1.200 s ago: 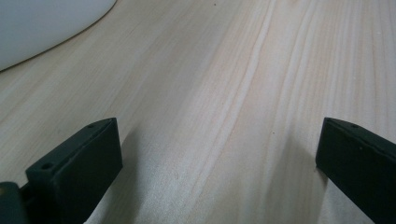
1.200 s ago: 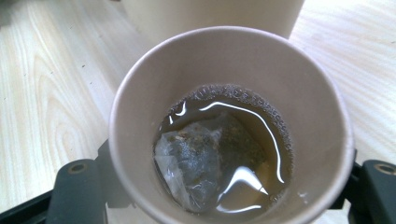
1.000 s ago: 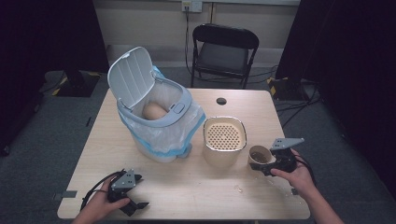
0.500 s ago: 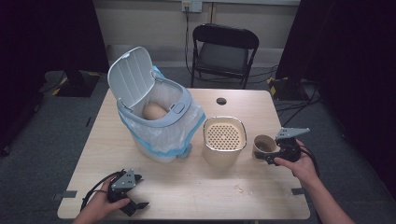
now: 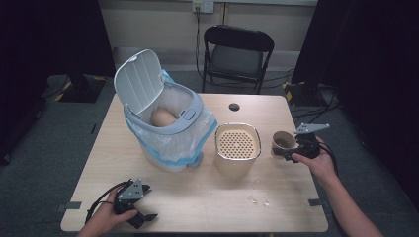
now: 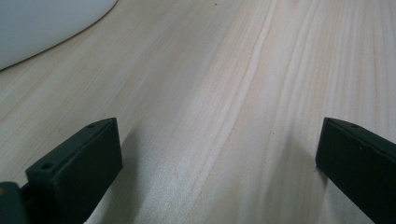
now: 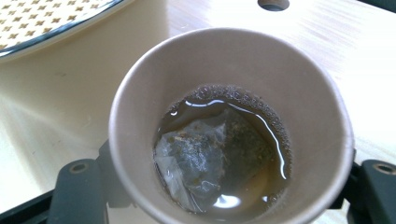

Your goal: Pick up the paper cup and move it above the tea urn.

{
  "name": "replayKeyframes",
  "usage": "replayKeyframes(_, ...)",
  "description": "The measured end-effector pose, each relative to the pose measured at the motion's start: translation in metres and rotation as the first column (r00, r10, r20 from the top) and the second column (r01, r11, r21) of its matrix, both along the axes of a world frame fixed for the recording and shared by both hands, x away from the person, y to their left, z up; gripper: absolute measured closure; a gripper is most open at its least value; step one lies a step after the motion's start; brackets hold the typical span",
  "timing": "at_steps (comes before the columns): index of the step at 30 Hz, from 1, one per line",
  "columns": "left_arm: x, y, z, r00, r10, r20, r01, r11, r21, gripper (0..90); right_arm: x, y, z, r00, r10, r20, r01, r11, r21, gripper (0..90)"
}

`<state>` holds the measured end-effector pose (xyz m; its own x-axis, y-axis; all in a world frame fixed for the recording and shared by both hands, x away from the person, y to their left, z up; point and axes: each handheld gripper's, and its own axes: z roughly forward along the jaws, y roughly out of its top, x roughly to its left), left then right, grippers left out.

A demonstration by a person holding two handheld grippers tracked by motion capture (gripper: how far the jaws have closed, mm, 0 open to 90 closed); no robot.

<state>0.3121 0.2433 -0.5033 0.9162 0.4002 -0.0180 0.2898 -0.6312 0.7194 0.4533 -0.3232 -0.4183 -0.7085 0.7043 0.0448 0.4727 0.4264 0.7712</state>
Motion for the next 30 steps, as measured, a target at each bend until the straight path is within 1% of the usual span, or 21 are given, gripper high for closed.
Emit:
replayKeyframes(3,0.000,0.000,0.000,1.0000,0.000,0.000,0.000,1.0000,0.000,0.0,0.007,0.001,0.000,0.9999,-0.011,-0.001,0.011,0.9999,0.006,27.3)
replayKeyframes(5,0.000,0.000,0.000,1.0000,0.000,0.000,0.000,1.0000,0.000,0.0,0.011,0.002,0.001,0.9999,-0.017,0.004,0.017,0.9998,-0.006,27.3)
replayKeyframes(7,0.000,0.000,0.000,1.0000,0.000,0.000,0.000,1.0000,0.000,0.0,0.015,0.004,0.002,0.9999,-0.016,0.002,0.016,0.9999,-0.001,27.3)
replayKeyframes(8,0.000,0.000,0.000,1.0000,0.000,0.000,0.000,1.0000,0.000,0.0,0.017,0.006,0.003,0.9998,-0.017,0.003,0.017,0.9998,-0.007,27.3)
replayKeyframes(14,0.000,0.000,0.000,1.0000,0.000,-0.001,0.000,1.0000,0.000,0.0,0.029,0.015,0.008,0.9998,-0.012,0.015,0.012,0.9999,0.006,27.3)
replayKeyframes(16,0.000,0.000,0.000,1.0000,0.000,0.000,0.000,1.0000,0.000,0.0,0.033,0.018,0.010,0.9998,-0.014,0.016,0.014,0.9999,-0.002,27.4)
replayKeyframes(22,0.000,0.000,0.000,1.0000,0.000,0.000,0.000,1.0000,0.000,0.0,0.044,0.025,0.014,0.9998,-0.008,0.019,0.008,1.0000,-0.005,27.4)
replayKeyframes(26,0.000,0.000,0.000,1.0000,0.000,0.000,0.000,1.0000,0.000,0.0,0.051,0.030,0.019,0.9997,0.001,0.023,0.000,0.9997,-0.025,27.5)
replayKeyframes(30,0.000,0.000,0.000,1.0000,-0.001,0.000,0.001,1.0000,0.001,0.0,0.057,0.033,0.024,0.9996,0.006,0.029,-0.005,0.9997,-0.023,27.6)
